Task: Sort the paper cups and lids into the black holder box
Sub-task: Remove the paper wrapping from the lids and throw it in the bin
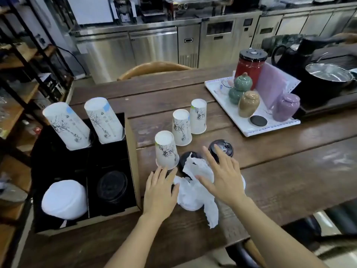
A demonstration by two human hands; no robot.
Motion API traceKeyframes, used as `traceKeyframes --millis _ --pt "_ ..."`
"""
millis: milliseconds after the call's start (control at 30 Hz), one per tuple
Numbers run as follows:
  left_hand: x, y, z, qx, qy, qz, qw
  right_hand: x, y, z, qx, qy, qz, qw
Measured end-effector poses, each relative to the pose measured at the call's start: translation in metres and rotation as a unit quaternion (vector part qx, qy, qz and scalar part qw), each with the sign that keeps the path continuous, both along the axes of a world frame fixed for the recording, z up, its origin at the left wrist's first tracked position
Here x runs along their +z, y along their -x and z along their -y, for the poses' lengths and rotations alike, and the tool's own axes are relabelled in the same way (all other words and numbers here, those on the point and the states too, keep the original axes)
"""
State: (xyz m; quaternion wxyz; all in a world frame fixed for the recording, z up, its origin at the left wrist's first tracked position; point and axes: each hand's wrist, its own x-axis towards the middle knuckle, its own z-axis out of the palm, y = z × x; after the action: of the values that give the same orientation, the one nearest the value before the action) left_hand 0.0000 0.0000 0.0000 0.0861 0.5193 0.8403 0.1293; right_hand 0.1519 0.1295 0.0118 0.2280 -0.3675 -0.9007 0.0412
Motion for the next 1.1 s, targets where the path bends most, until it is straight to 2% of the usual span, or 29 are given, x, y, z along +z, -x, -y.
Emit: traceKeyframes --millis 33,167,400,500,600,800,867,933,1033,1100 --pt "-0.004 0.000 0.000 -0.003 0.014 0.015 1.000 -0.004 -0.003 0.002 0.003 0.011 -0.004 1.000" --pt "-0.021 0.001 -0.001 -0.026 0.001 -0.057 0.998 -0.022 -0.014 0.015 0.012 0.030 -0.014 0.999" --pt "-0.030 0.005 -0.002 -0.056 0.023 -0.110 0.992 -0.040 -0.019 0.028 0.048 0.043 0.051 0.997" --pt "-0.031 0.007 0.000 -0.055 -0.020 -0.083 0.995 -0.045 -0.019 0.029 0.044 0.048 0.070 0.995" --pt "-0.028 0.004 0.002 -0.011 -0.058 -0.050 0.997 -0.049 -0.018 0.029 0.046 0.069 0.091 0.992" --pt "-0.010 -0.003 0.002 0.069 -0.169 0.100 0.978 -0.052 -0.010 0.029 0.046 0.093 0.096 0.990" --pt "-0.001 -0.005 -0.001 0.085 -0.193 0.153 0.965 -0.047 -0.009 0.030 0.037 0.123 0.061 0.990" --pt "0.008 -0.007 -0.005 0.093 -0.207 0.189 0.955 -0.040 -0.010 0.028 0.001 0.191 0.007 0.982" --pt "0.017 -0.011 -0.011 0.081 -0.218 0.208 0.950 -0.034 -0.015 0.021 -0.063 0.334 -0.106 0.934" --pt "0.019 -0.013 -0.018 0.081 -0.214 0.226 0.947 -0.027 -0.019 0.016 -0.090 0.384 -0.158 0.905"
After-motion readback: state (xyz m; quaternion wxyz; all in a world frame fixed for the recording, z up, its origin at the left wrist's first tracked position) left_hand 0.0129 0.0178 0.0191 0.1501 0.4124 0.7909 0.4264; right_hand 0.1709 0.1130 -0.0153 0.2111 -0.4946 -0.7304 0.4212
